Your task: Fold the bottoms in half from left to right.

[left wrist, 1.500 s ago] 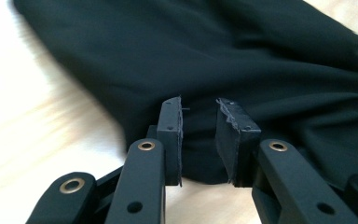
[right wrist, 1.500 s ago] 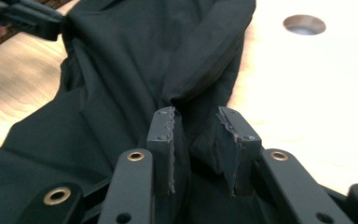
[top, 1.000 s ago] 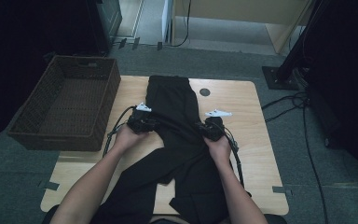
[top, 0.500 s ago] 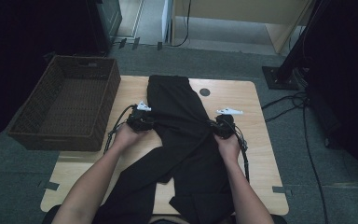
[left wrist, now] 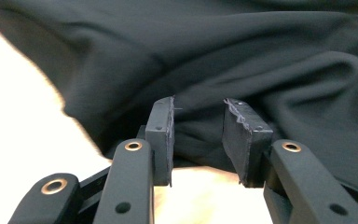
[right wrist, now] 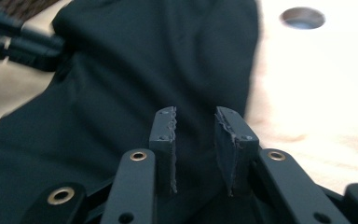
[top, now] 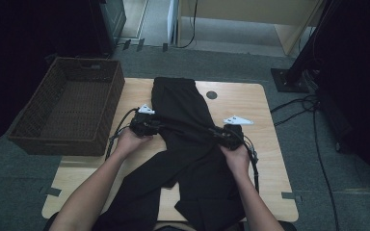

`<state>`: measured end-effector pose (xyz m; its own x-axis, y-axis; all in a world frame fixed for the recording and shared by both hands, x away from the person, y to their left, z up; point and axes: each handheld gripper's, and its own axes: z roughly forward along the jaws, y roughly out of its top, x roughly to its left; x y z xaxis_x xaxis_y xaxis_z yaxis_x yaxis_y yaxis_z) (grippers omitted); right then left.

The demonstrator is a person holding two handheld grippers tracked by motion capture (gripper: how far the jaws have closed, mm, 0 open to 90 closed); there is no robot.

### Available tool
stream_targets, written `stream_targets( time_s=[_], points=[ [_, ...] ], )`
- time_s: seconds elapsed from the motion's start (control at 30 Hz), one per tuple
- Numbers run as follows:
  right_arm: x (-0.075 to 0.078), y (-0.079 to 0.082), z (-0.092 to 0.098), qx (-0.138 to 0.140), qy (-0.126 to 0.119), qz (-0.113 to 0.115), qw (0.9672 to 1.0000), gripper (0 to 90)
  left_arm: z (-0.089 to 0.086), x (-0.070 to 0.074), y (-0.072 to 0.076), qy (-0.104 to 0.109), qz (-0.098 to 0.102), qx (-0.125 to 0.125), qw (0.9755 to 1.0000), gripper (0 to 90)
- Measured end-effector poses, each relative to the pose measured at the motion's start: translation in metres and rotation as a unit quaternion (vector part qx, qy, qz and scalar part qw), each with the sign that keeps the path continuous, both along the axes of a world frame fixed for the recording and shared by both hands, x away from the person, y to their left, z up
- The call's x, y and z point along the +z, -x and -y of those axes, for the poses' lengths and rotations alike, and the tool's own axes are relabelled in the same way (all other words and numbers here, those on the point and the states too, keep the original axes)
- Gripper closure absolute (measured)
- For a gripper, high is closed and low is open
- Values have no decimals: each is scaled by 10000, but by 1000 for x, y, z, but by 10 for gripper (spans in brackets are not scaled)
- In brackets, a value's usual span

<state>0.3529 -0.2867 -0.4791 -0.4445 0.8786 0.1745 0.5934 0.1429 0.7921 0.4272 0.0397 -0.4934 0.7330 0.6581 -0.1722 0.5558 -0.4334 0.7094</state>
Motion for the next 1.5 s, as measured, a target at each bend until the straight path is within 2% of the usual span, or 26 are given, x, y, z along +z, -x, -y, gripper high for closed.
stream_targets(
  time_s=[0.13, 0.2, 0.33, 0.43, 0.5, 0.57, 0.63, 0.67, 0.77, 0.8, 0.9, 0.93, 1.03, 1.1, 1.2, 1.27, 1.37, 1.4, 1.5],
  points=[
    [-10, 13, -12, 189, -161, -86, 9997, 662, 5, -4, 8, 36, -16, -89, 10000, 642],
    [-14, 18, -19, 266, -123, -123, 9995, 645, 8, -8, 11, 42, -24, -89, 9999, 638],
    [-22, 28, -31, 430, -128, -197, 9988, 591, 8, -13, 11, 106, -81, -58, 9999, 638],
    [-27, 34, -40, 591, -168, -294, 9977, 550, 8, -16, 9, 90, -16, -64, 9999, 639],
    [-29, 39, -45, 688, -168, -254, 9972, 539, 7, -16, 8, 100, 11, -9, 9999, 637],
    [-30, 43, -51, 785, -159, -229, 9965, 522, 5, -14, 7, 72, 112, 164, 9998, 646],
    [-33, 44, -57, 885, -165, -236, 9957, 504, 2, -14, 4, 163, 39, 262, 9995, 664],
    [-35, 44, -60, 936, -159, -250, 9952, 505, 3, -15, 3, 111, 35, 254, 9996, 666],
    [-40, 43, -69, 1051, -72, -310, 9939, 592, 5, -19, 3, -10, 76, 193, 9998, 667],
    [-42, 43, -71, 1051, -10, -267, 9941, 634, 6, -19, 3, -32, 139, 162, 9998, 663],
    [-42, 47, -76, 964, 472, -22, 9942, 845, 9, -20, 4, -258, 330, 110, 9991, 658],
    [-41, 47, -76, 1006, 493, -48, 9937, 883, 9, -20, 4, -258, 330, 110, 9991, 659],
    [-37, 46, -73, 1027, 484, -154, 9934, 900, 7, -20, 2, -215, 337, 82, 9992, 678],
    [-34, 46, -69, 1006, 336, -206, 9942, 900, 5, -21, 1, -191, 345, 118, 9992, 710],
    [-26, 45, -61, 903, 92, -165, 9957, 900, 4, -22, -2, -204, 437, 242, 9985, 722],
    [-20, 45, -54, 896, 126, -111, 9958, 900, 3, -21, -7, -212, 379, 257, 9987, 722],
    [-15, 44, -43, 866, 237, -151, 9958, 900, 1, -20, -14, -272, 370, 281, 9986, 722],
    [-14, 44, -39, 840, 282, -161, 9959, 900, 1, -20, -16, -331, 397, 302, 9982, 722],
    [-12, 43, -25, 678, 310, -158, 9971, 900, -3, -19, -23, -320, 320, 422, 9981, 722]
  ],
)
